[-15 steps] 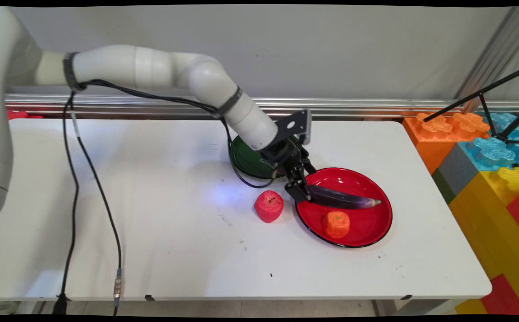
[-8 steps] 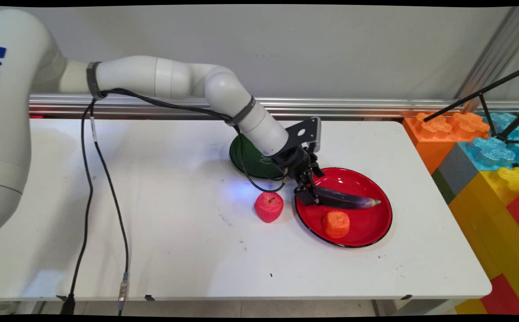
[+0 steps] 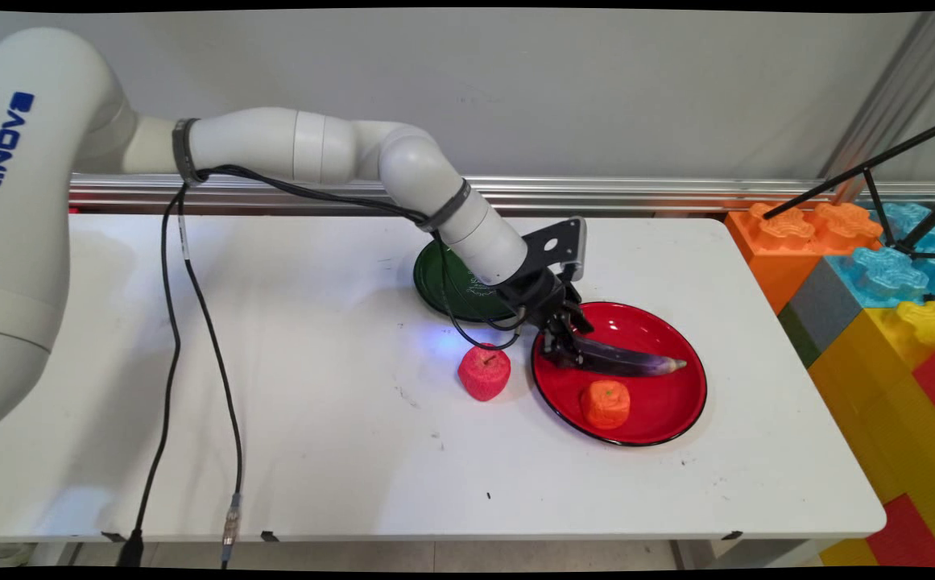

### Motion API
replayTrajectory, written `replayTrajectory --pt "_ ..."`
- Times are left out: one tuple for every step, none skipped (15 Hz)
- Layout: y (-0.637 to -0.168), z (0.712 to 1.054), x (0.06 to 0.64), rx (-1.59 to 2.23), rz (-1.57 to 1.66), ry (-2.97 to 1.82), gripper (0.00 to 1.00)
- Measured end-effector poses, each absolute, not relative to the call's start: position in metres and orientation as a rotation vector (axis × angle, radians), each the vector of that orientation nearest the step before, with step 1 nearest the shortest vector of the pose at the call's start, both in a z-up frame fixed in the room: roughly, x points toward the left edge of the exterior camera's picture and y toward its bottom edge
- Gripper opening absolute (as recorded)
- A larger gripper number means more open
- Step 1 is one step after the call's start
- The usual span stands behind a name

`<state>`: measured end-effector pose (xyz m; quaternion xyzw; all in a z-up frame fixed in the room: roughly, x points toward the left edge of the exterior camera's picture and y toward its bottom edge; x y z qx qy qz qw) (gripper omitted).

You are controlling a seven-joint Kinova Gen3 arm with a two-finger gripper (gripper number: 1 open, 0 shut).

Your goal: Pick up the eggplant from the red plate, then place the picked object on the table

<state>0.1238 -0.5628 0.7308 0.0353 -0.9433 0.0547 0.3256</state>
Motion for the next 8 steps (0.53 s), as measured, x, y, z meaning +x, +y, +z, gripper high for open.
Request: replayTrajectory --pt "-0.5629 0.7305 0.1233 0.090 0.143 -2.473 0.00" --pt "-0.5630 0.7302 0.1226 0.087 0.143 -2.473 0.00" --pt "-0.5632 0.7302 0.1221 0.085 0.143 -2.474 0.00" --pt "-0.5633 0.7305 0.1214 0.083 0.144 -2.473 0.00" --pt "-0.5634 0.7309 0.1209 0.081 0.144 -2.473 0.00" --pt "-0.5635 0.7316 0.1204 0.080 0.145 -2.472 0.00" --pt "-0.5635 0.7327 0.1199 0.080 0.146 -2.470 0.00" --pt "-0.5637 0.7344 0.1193 0.081 0.149 -2.468 0.00"
